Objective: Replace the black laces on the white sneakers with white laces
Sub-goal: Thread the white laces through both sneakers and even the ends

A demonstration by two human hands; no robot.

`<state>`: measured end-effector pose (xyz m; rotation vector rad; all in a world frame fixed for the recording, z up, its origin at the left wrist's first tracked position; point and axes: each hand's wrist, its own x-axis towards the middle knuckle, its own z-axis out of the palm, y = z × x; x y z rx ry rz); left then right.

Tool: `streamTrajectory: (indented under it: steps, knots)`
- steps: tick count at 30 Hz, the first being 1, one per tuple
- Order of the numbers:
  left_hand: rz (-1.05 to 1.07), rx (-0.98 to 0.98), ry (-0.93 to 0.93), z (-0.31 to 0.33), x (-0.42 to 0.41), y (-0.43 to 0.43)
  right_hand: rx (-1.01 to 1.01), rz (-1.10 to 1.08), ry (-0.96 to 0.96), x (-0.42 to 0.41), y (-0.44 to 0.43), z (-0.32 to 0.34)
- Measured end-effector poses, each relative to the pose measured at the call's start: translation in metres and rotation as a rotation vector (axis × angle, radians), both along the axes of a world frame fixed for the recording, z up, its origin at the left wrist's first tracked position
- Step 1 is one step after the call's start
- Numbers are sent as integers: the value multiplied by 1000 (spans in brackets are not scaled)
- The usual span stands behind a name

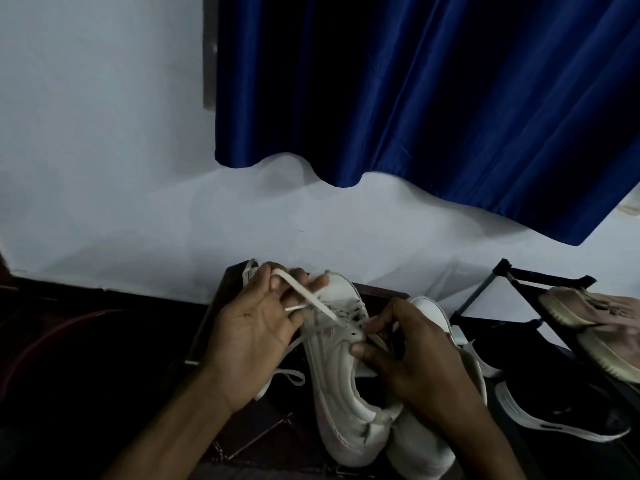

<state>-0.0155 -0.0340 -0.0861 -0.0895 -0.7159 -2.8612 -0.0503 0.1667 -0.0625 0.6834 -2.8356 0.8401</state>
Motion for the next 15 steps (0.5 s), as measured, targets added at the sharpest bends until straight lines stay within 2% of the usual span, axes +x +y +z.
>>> streamTrajectory:
  steps: [2,6,7,8,10,12,13,15]
  knots:
    - [3,25,-105,4,1,6,-13,-4,-11,-1,-2,-1]
    - [-47,-146,-204,13,4,-3,-15,-17,-25,-2,-2,-4]
    - [-15,-272,-211,12,6,-8,-13,-19,-26,-2,-1,-4]
    - [54,-502,-203,9,7,-11,-10,-21,-30,-2,-1,-3]
    - [195,-1116,-119,0,10,-9,2,-22,-39,-3,-1,-2]
    - [261,-1558,-82,-13,14,2,8,-26,-31,-3,-2,-1]
    - [299,-1691,-80,-19,16,8,5,-28,-25,-3,-2,-1]
    - [379,-1764,-63,-26,17,14,1,-33,-29,-2,-3,0]
